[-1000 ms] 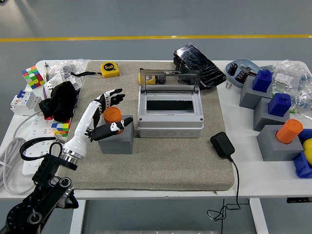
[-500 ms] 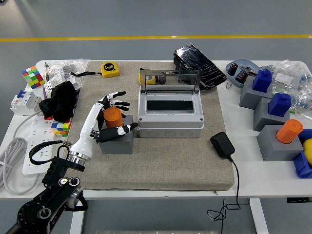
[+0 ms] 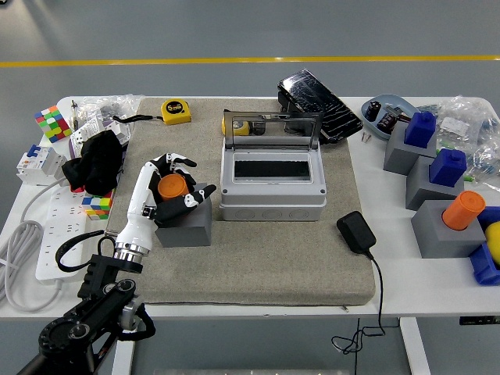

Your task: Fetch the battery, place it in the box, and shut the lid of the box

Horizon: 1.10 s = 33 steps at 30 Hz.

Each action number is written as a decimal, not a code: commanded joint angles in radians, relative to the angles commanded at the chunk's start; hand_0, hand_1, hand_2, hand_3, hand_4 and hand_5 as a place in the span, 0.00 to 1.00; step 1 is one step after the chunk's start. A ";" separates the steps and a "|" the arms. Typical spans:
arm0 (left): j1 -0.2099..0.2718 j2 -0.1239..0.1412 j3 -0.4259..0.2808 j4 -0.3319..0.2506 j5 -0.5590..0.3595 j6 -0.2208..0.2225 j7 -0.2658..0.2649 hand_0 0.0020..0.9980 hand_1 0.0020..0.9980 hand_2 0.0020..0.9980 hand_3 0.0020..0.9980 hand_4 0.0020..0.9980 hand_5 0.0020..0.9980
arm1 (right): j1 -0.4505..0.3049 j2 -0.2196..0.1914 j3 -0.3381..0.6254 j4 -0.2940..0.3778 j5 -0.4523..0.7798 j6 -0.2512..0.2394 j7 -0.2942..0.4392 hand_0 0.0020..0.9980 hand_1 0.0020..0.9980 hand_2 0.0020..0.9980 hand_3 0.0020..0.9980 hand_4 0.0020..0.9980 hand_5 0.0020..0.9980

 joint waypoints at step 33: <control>-0.241 0.059 0.175 -0.190 0.415 -0.034 0.247 0.02 0.00 0.10 0.13 1.00 0.00 | -0.005 0.004 0.003 0.000 0.008 -0.002 -0.001 0.64 0.66 0.67 0.58 0.97 0.58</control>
